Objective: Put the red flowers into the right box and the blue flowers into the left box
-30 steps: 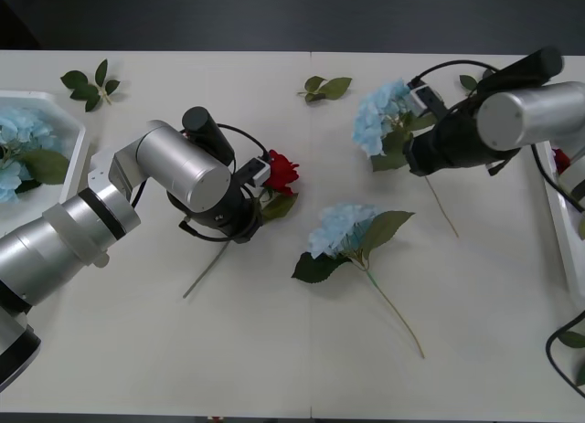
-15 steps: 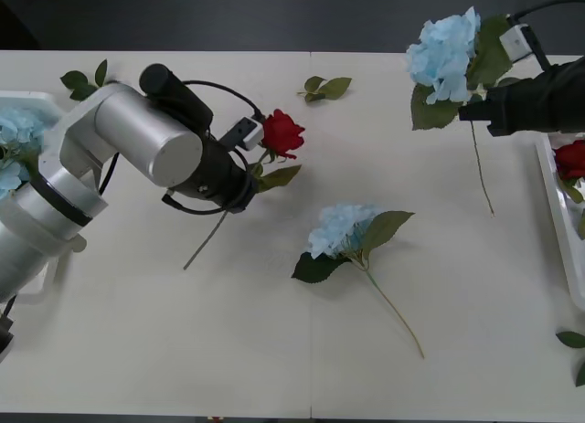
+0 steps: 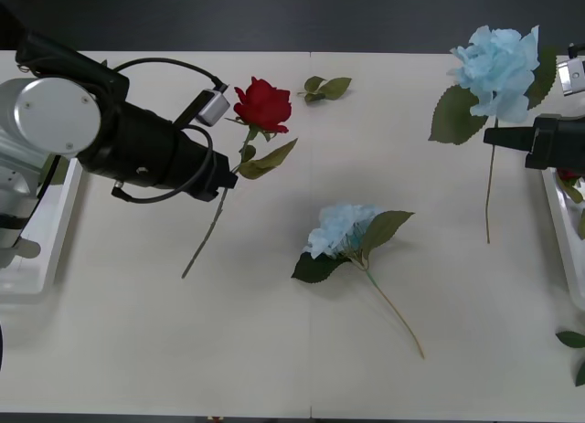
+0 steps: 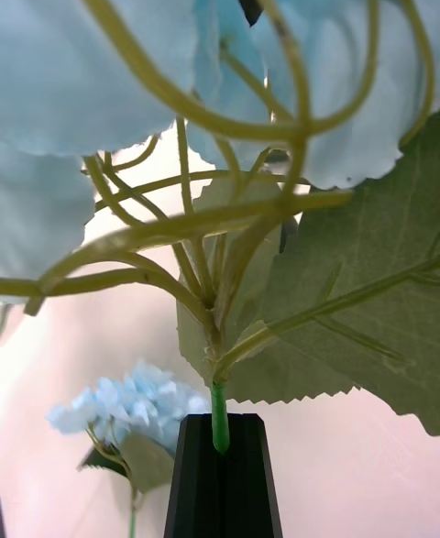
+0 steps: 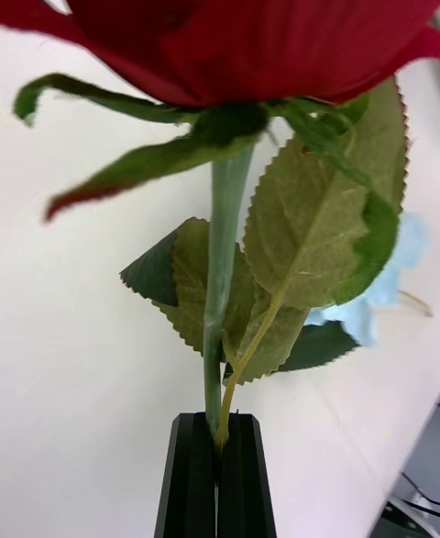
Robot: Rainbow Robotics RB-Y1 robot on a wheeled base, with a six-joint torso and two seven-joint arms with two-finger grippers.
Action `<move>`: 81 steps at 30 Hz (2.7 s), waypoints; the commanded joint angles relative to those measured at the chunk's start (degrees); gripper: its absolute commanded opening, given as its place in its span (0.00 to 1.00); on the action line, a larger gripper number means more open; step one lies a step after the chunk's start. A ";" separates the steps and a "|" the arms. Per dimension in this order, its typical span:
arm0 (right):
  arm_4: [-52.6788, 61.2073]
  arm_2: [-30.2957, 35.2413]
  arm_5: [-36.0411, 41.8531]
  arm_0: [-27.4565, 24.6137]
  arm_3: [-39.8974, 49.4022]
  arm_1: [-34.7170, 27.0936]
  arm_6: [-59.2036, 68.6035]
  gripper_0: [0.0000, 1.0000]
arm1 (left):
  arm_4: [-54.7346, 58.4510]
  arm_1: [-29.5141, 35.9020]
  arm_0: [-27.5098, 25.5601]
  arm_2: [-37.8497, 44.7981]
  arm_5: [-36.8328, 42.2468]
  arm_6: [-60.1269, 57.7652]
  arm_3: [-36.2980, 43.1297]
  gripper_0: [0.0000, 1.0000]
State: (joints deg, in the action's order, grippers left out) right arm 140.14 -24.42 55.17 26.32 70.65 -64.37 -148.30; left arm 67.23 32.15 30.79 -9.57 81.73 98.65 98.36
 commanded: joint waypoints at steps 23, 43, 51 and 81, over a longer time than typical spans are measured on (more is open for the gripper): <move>-8.04 -5.64 -4.37 0.93 -0.69 -1.46 9.17 0.00 | 35.51 -2.89 2.96 6.94 -3.24 8.49 1.48 0.00; -20.17 -9.68 -11.32 0.93 -4.82 1.80 9.09 0.22 | 33.58 -5.61 8.06 6.50 -6.58 14.73 1.30 0.00; -22.99 -9.68 -11.23 0.93 -5.00 1.71 7.77 0.80 | 35.78 -5.17 7.97 5.27 -6.93 15.34 -0.37 0.00; 14.46 -1.95 4.94 -8.39 12.23 -6.29 -6.70 0.90 | 35.87 -5.17 7.97 5.27 -6.93 15.52 -0.54 0.00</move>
State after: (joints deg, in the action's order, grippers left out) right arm 154.55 -31.89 60.12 22.55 78.30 -70.89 -153.40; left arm 102.61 26.94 37.26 -4.76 75.50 112.74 97.07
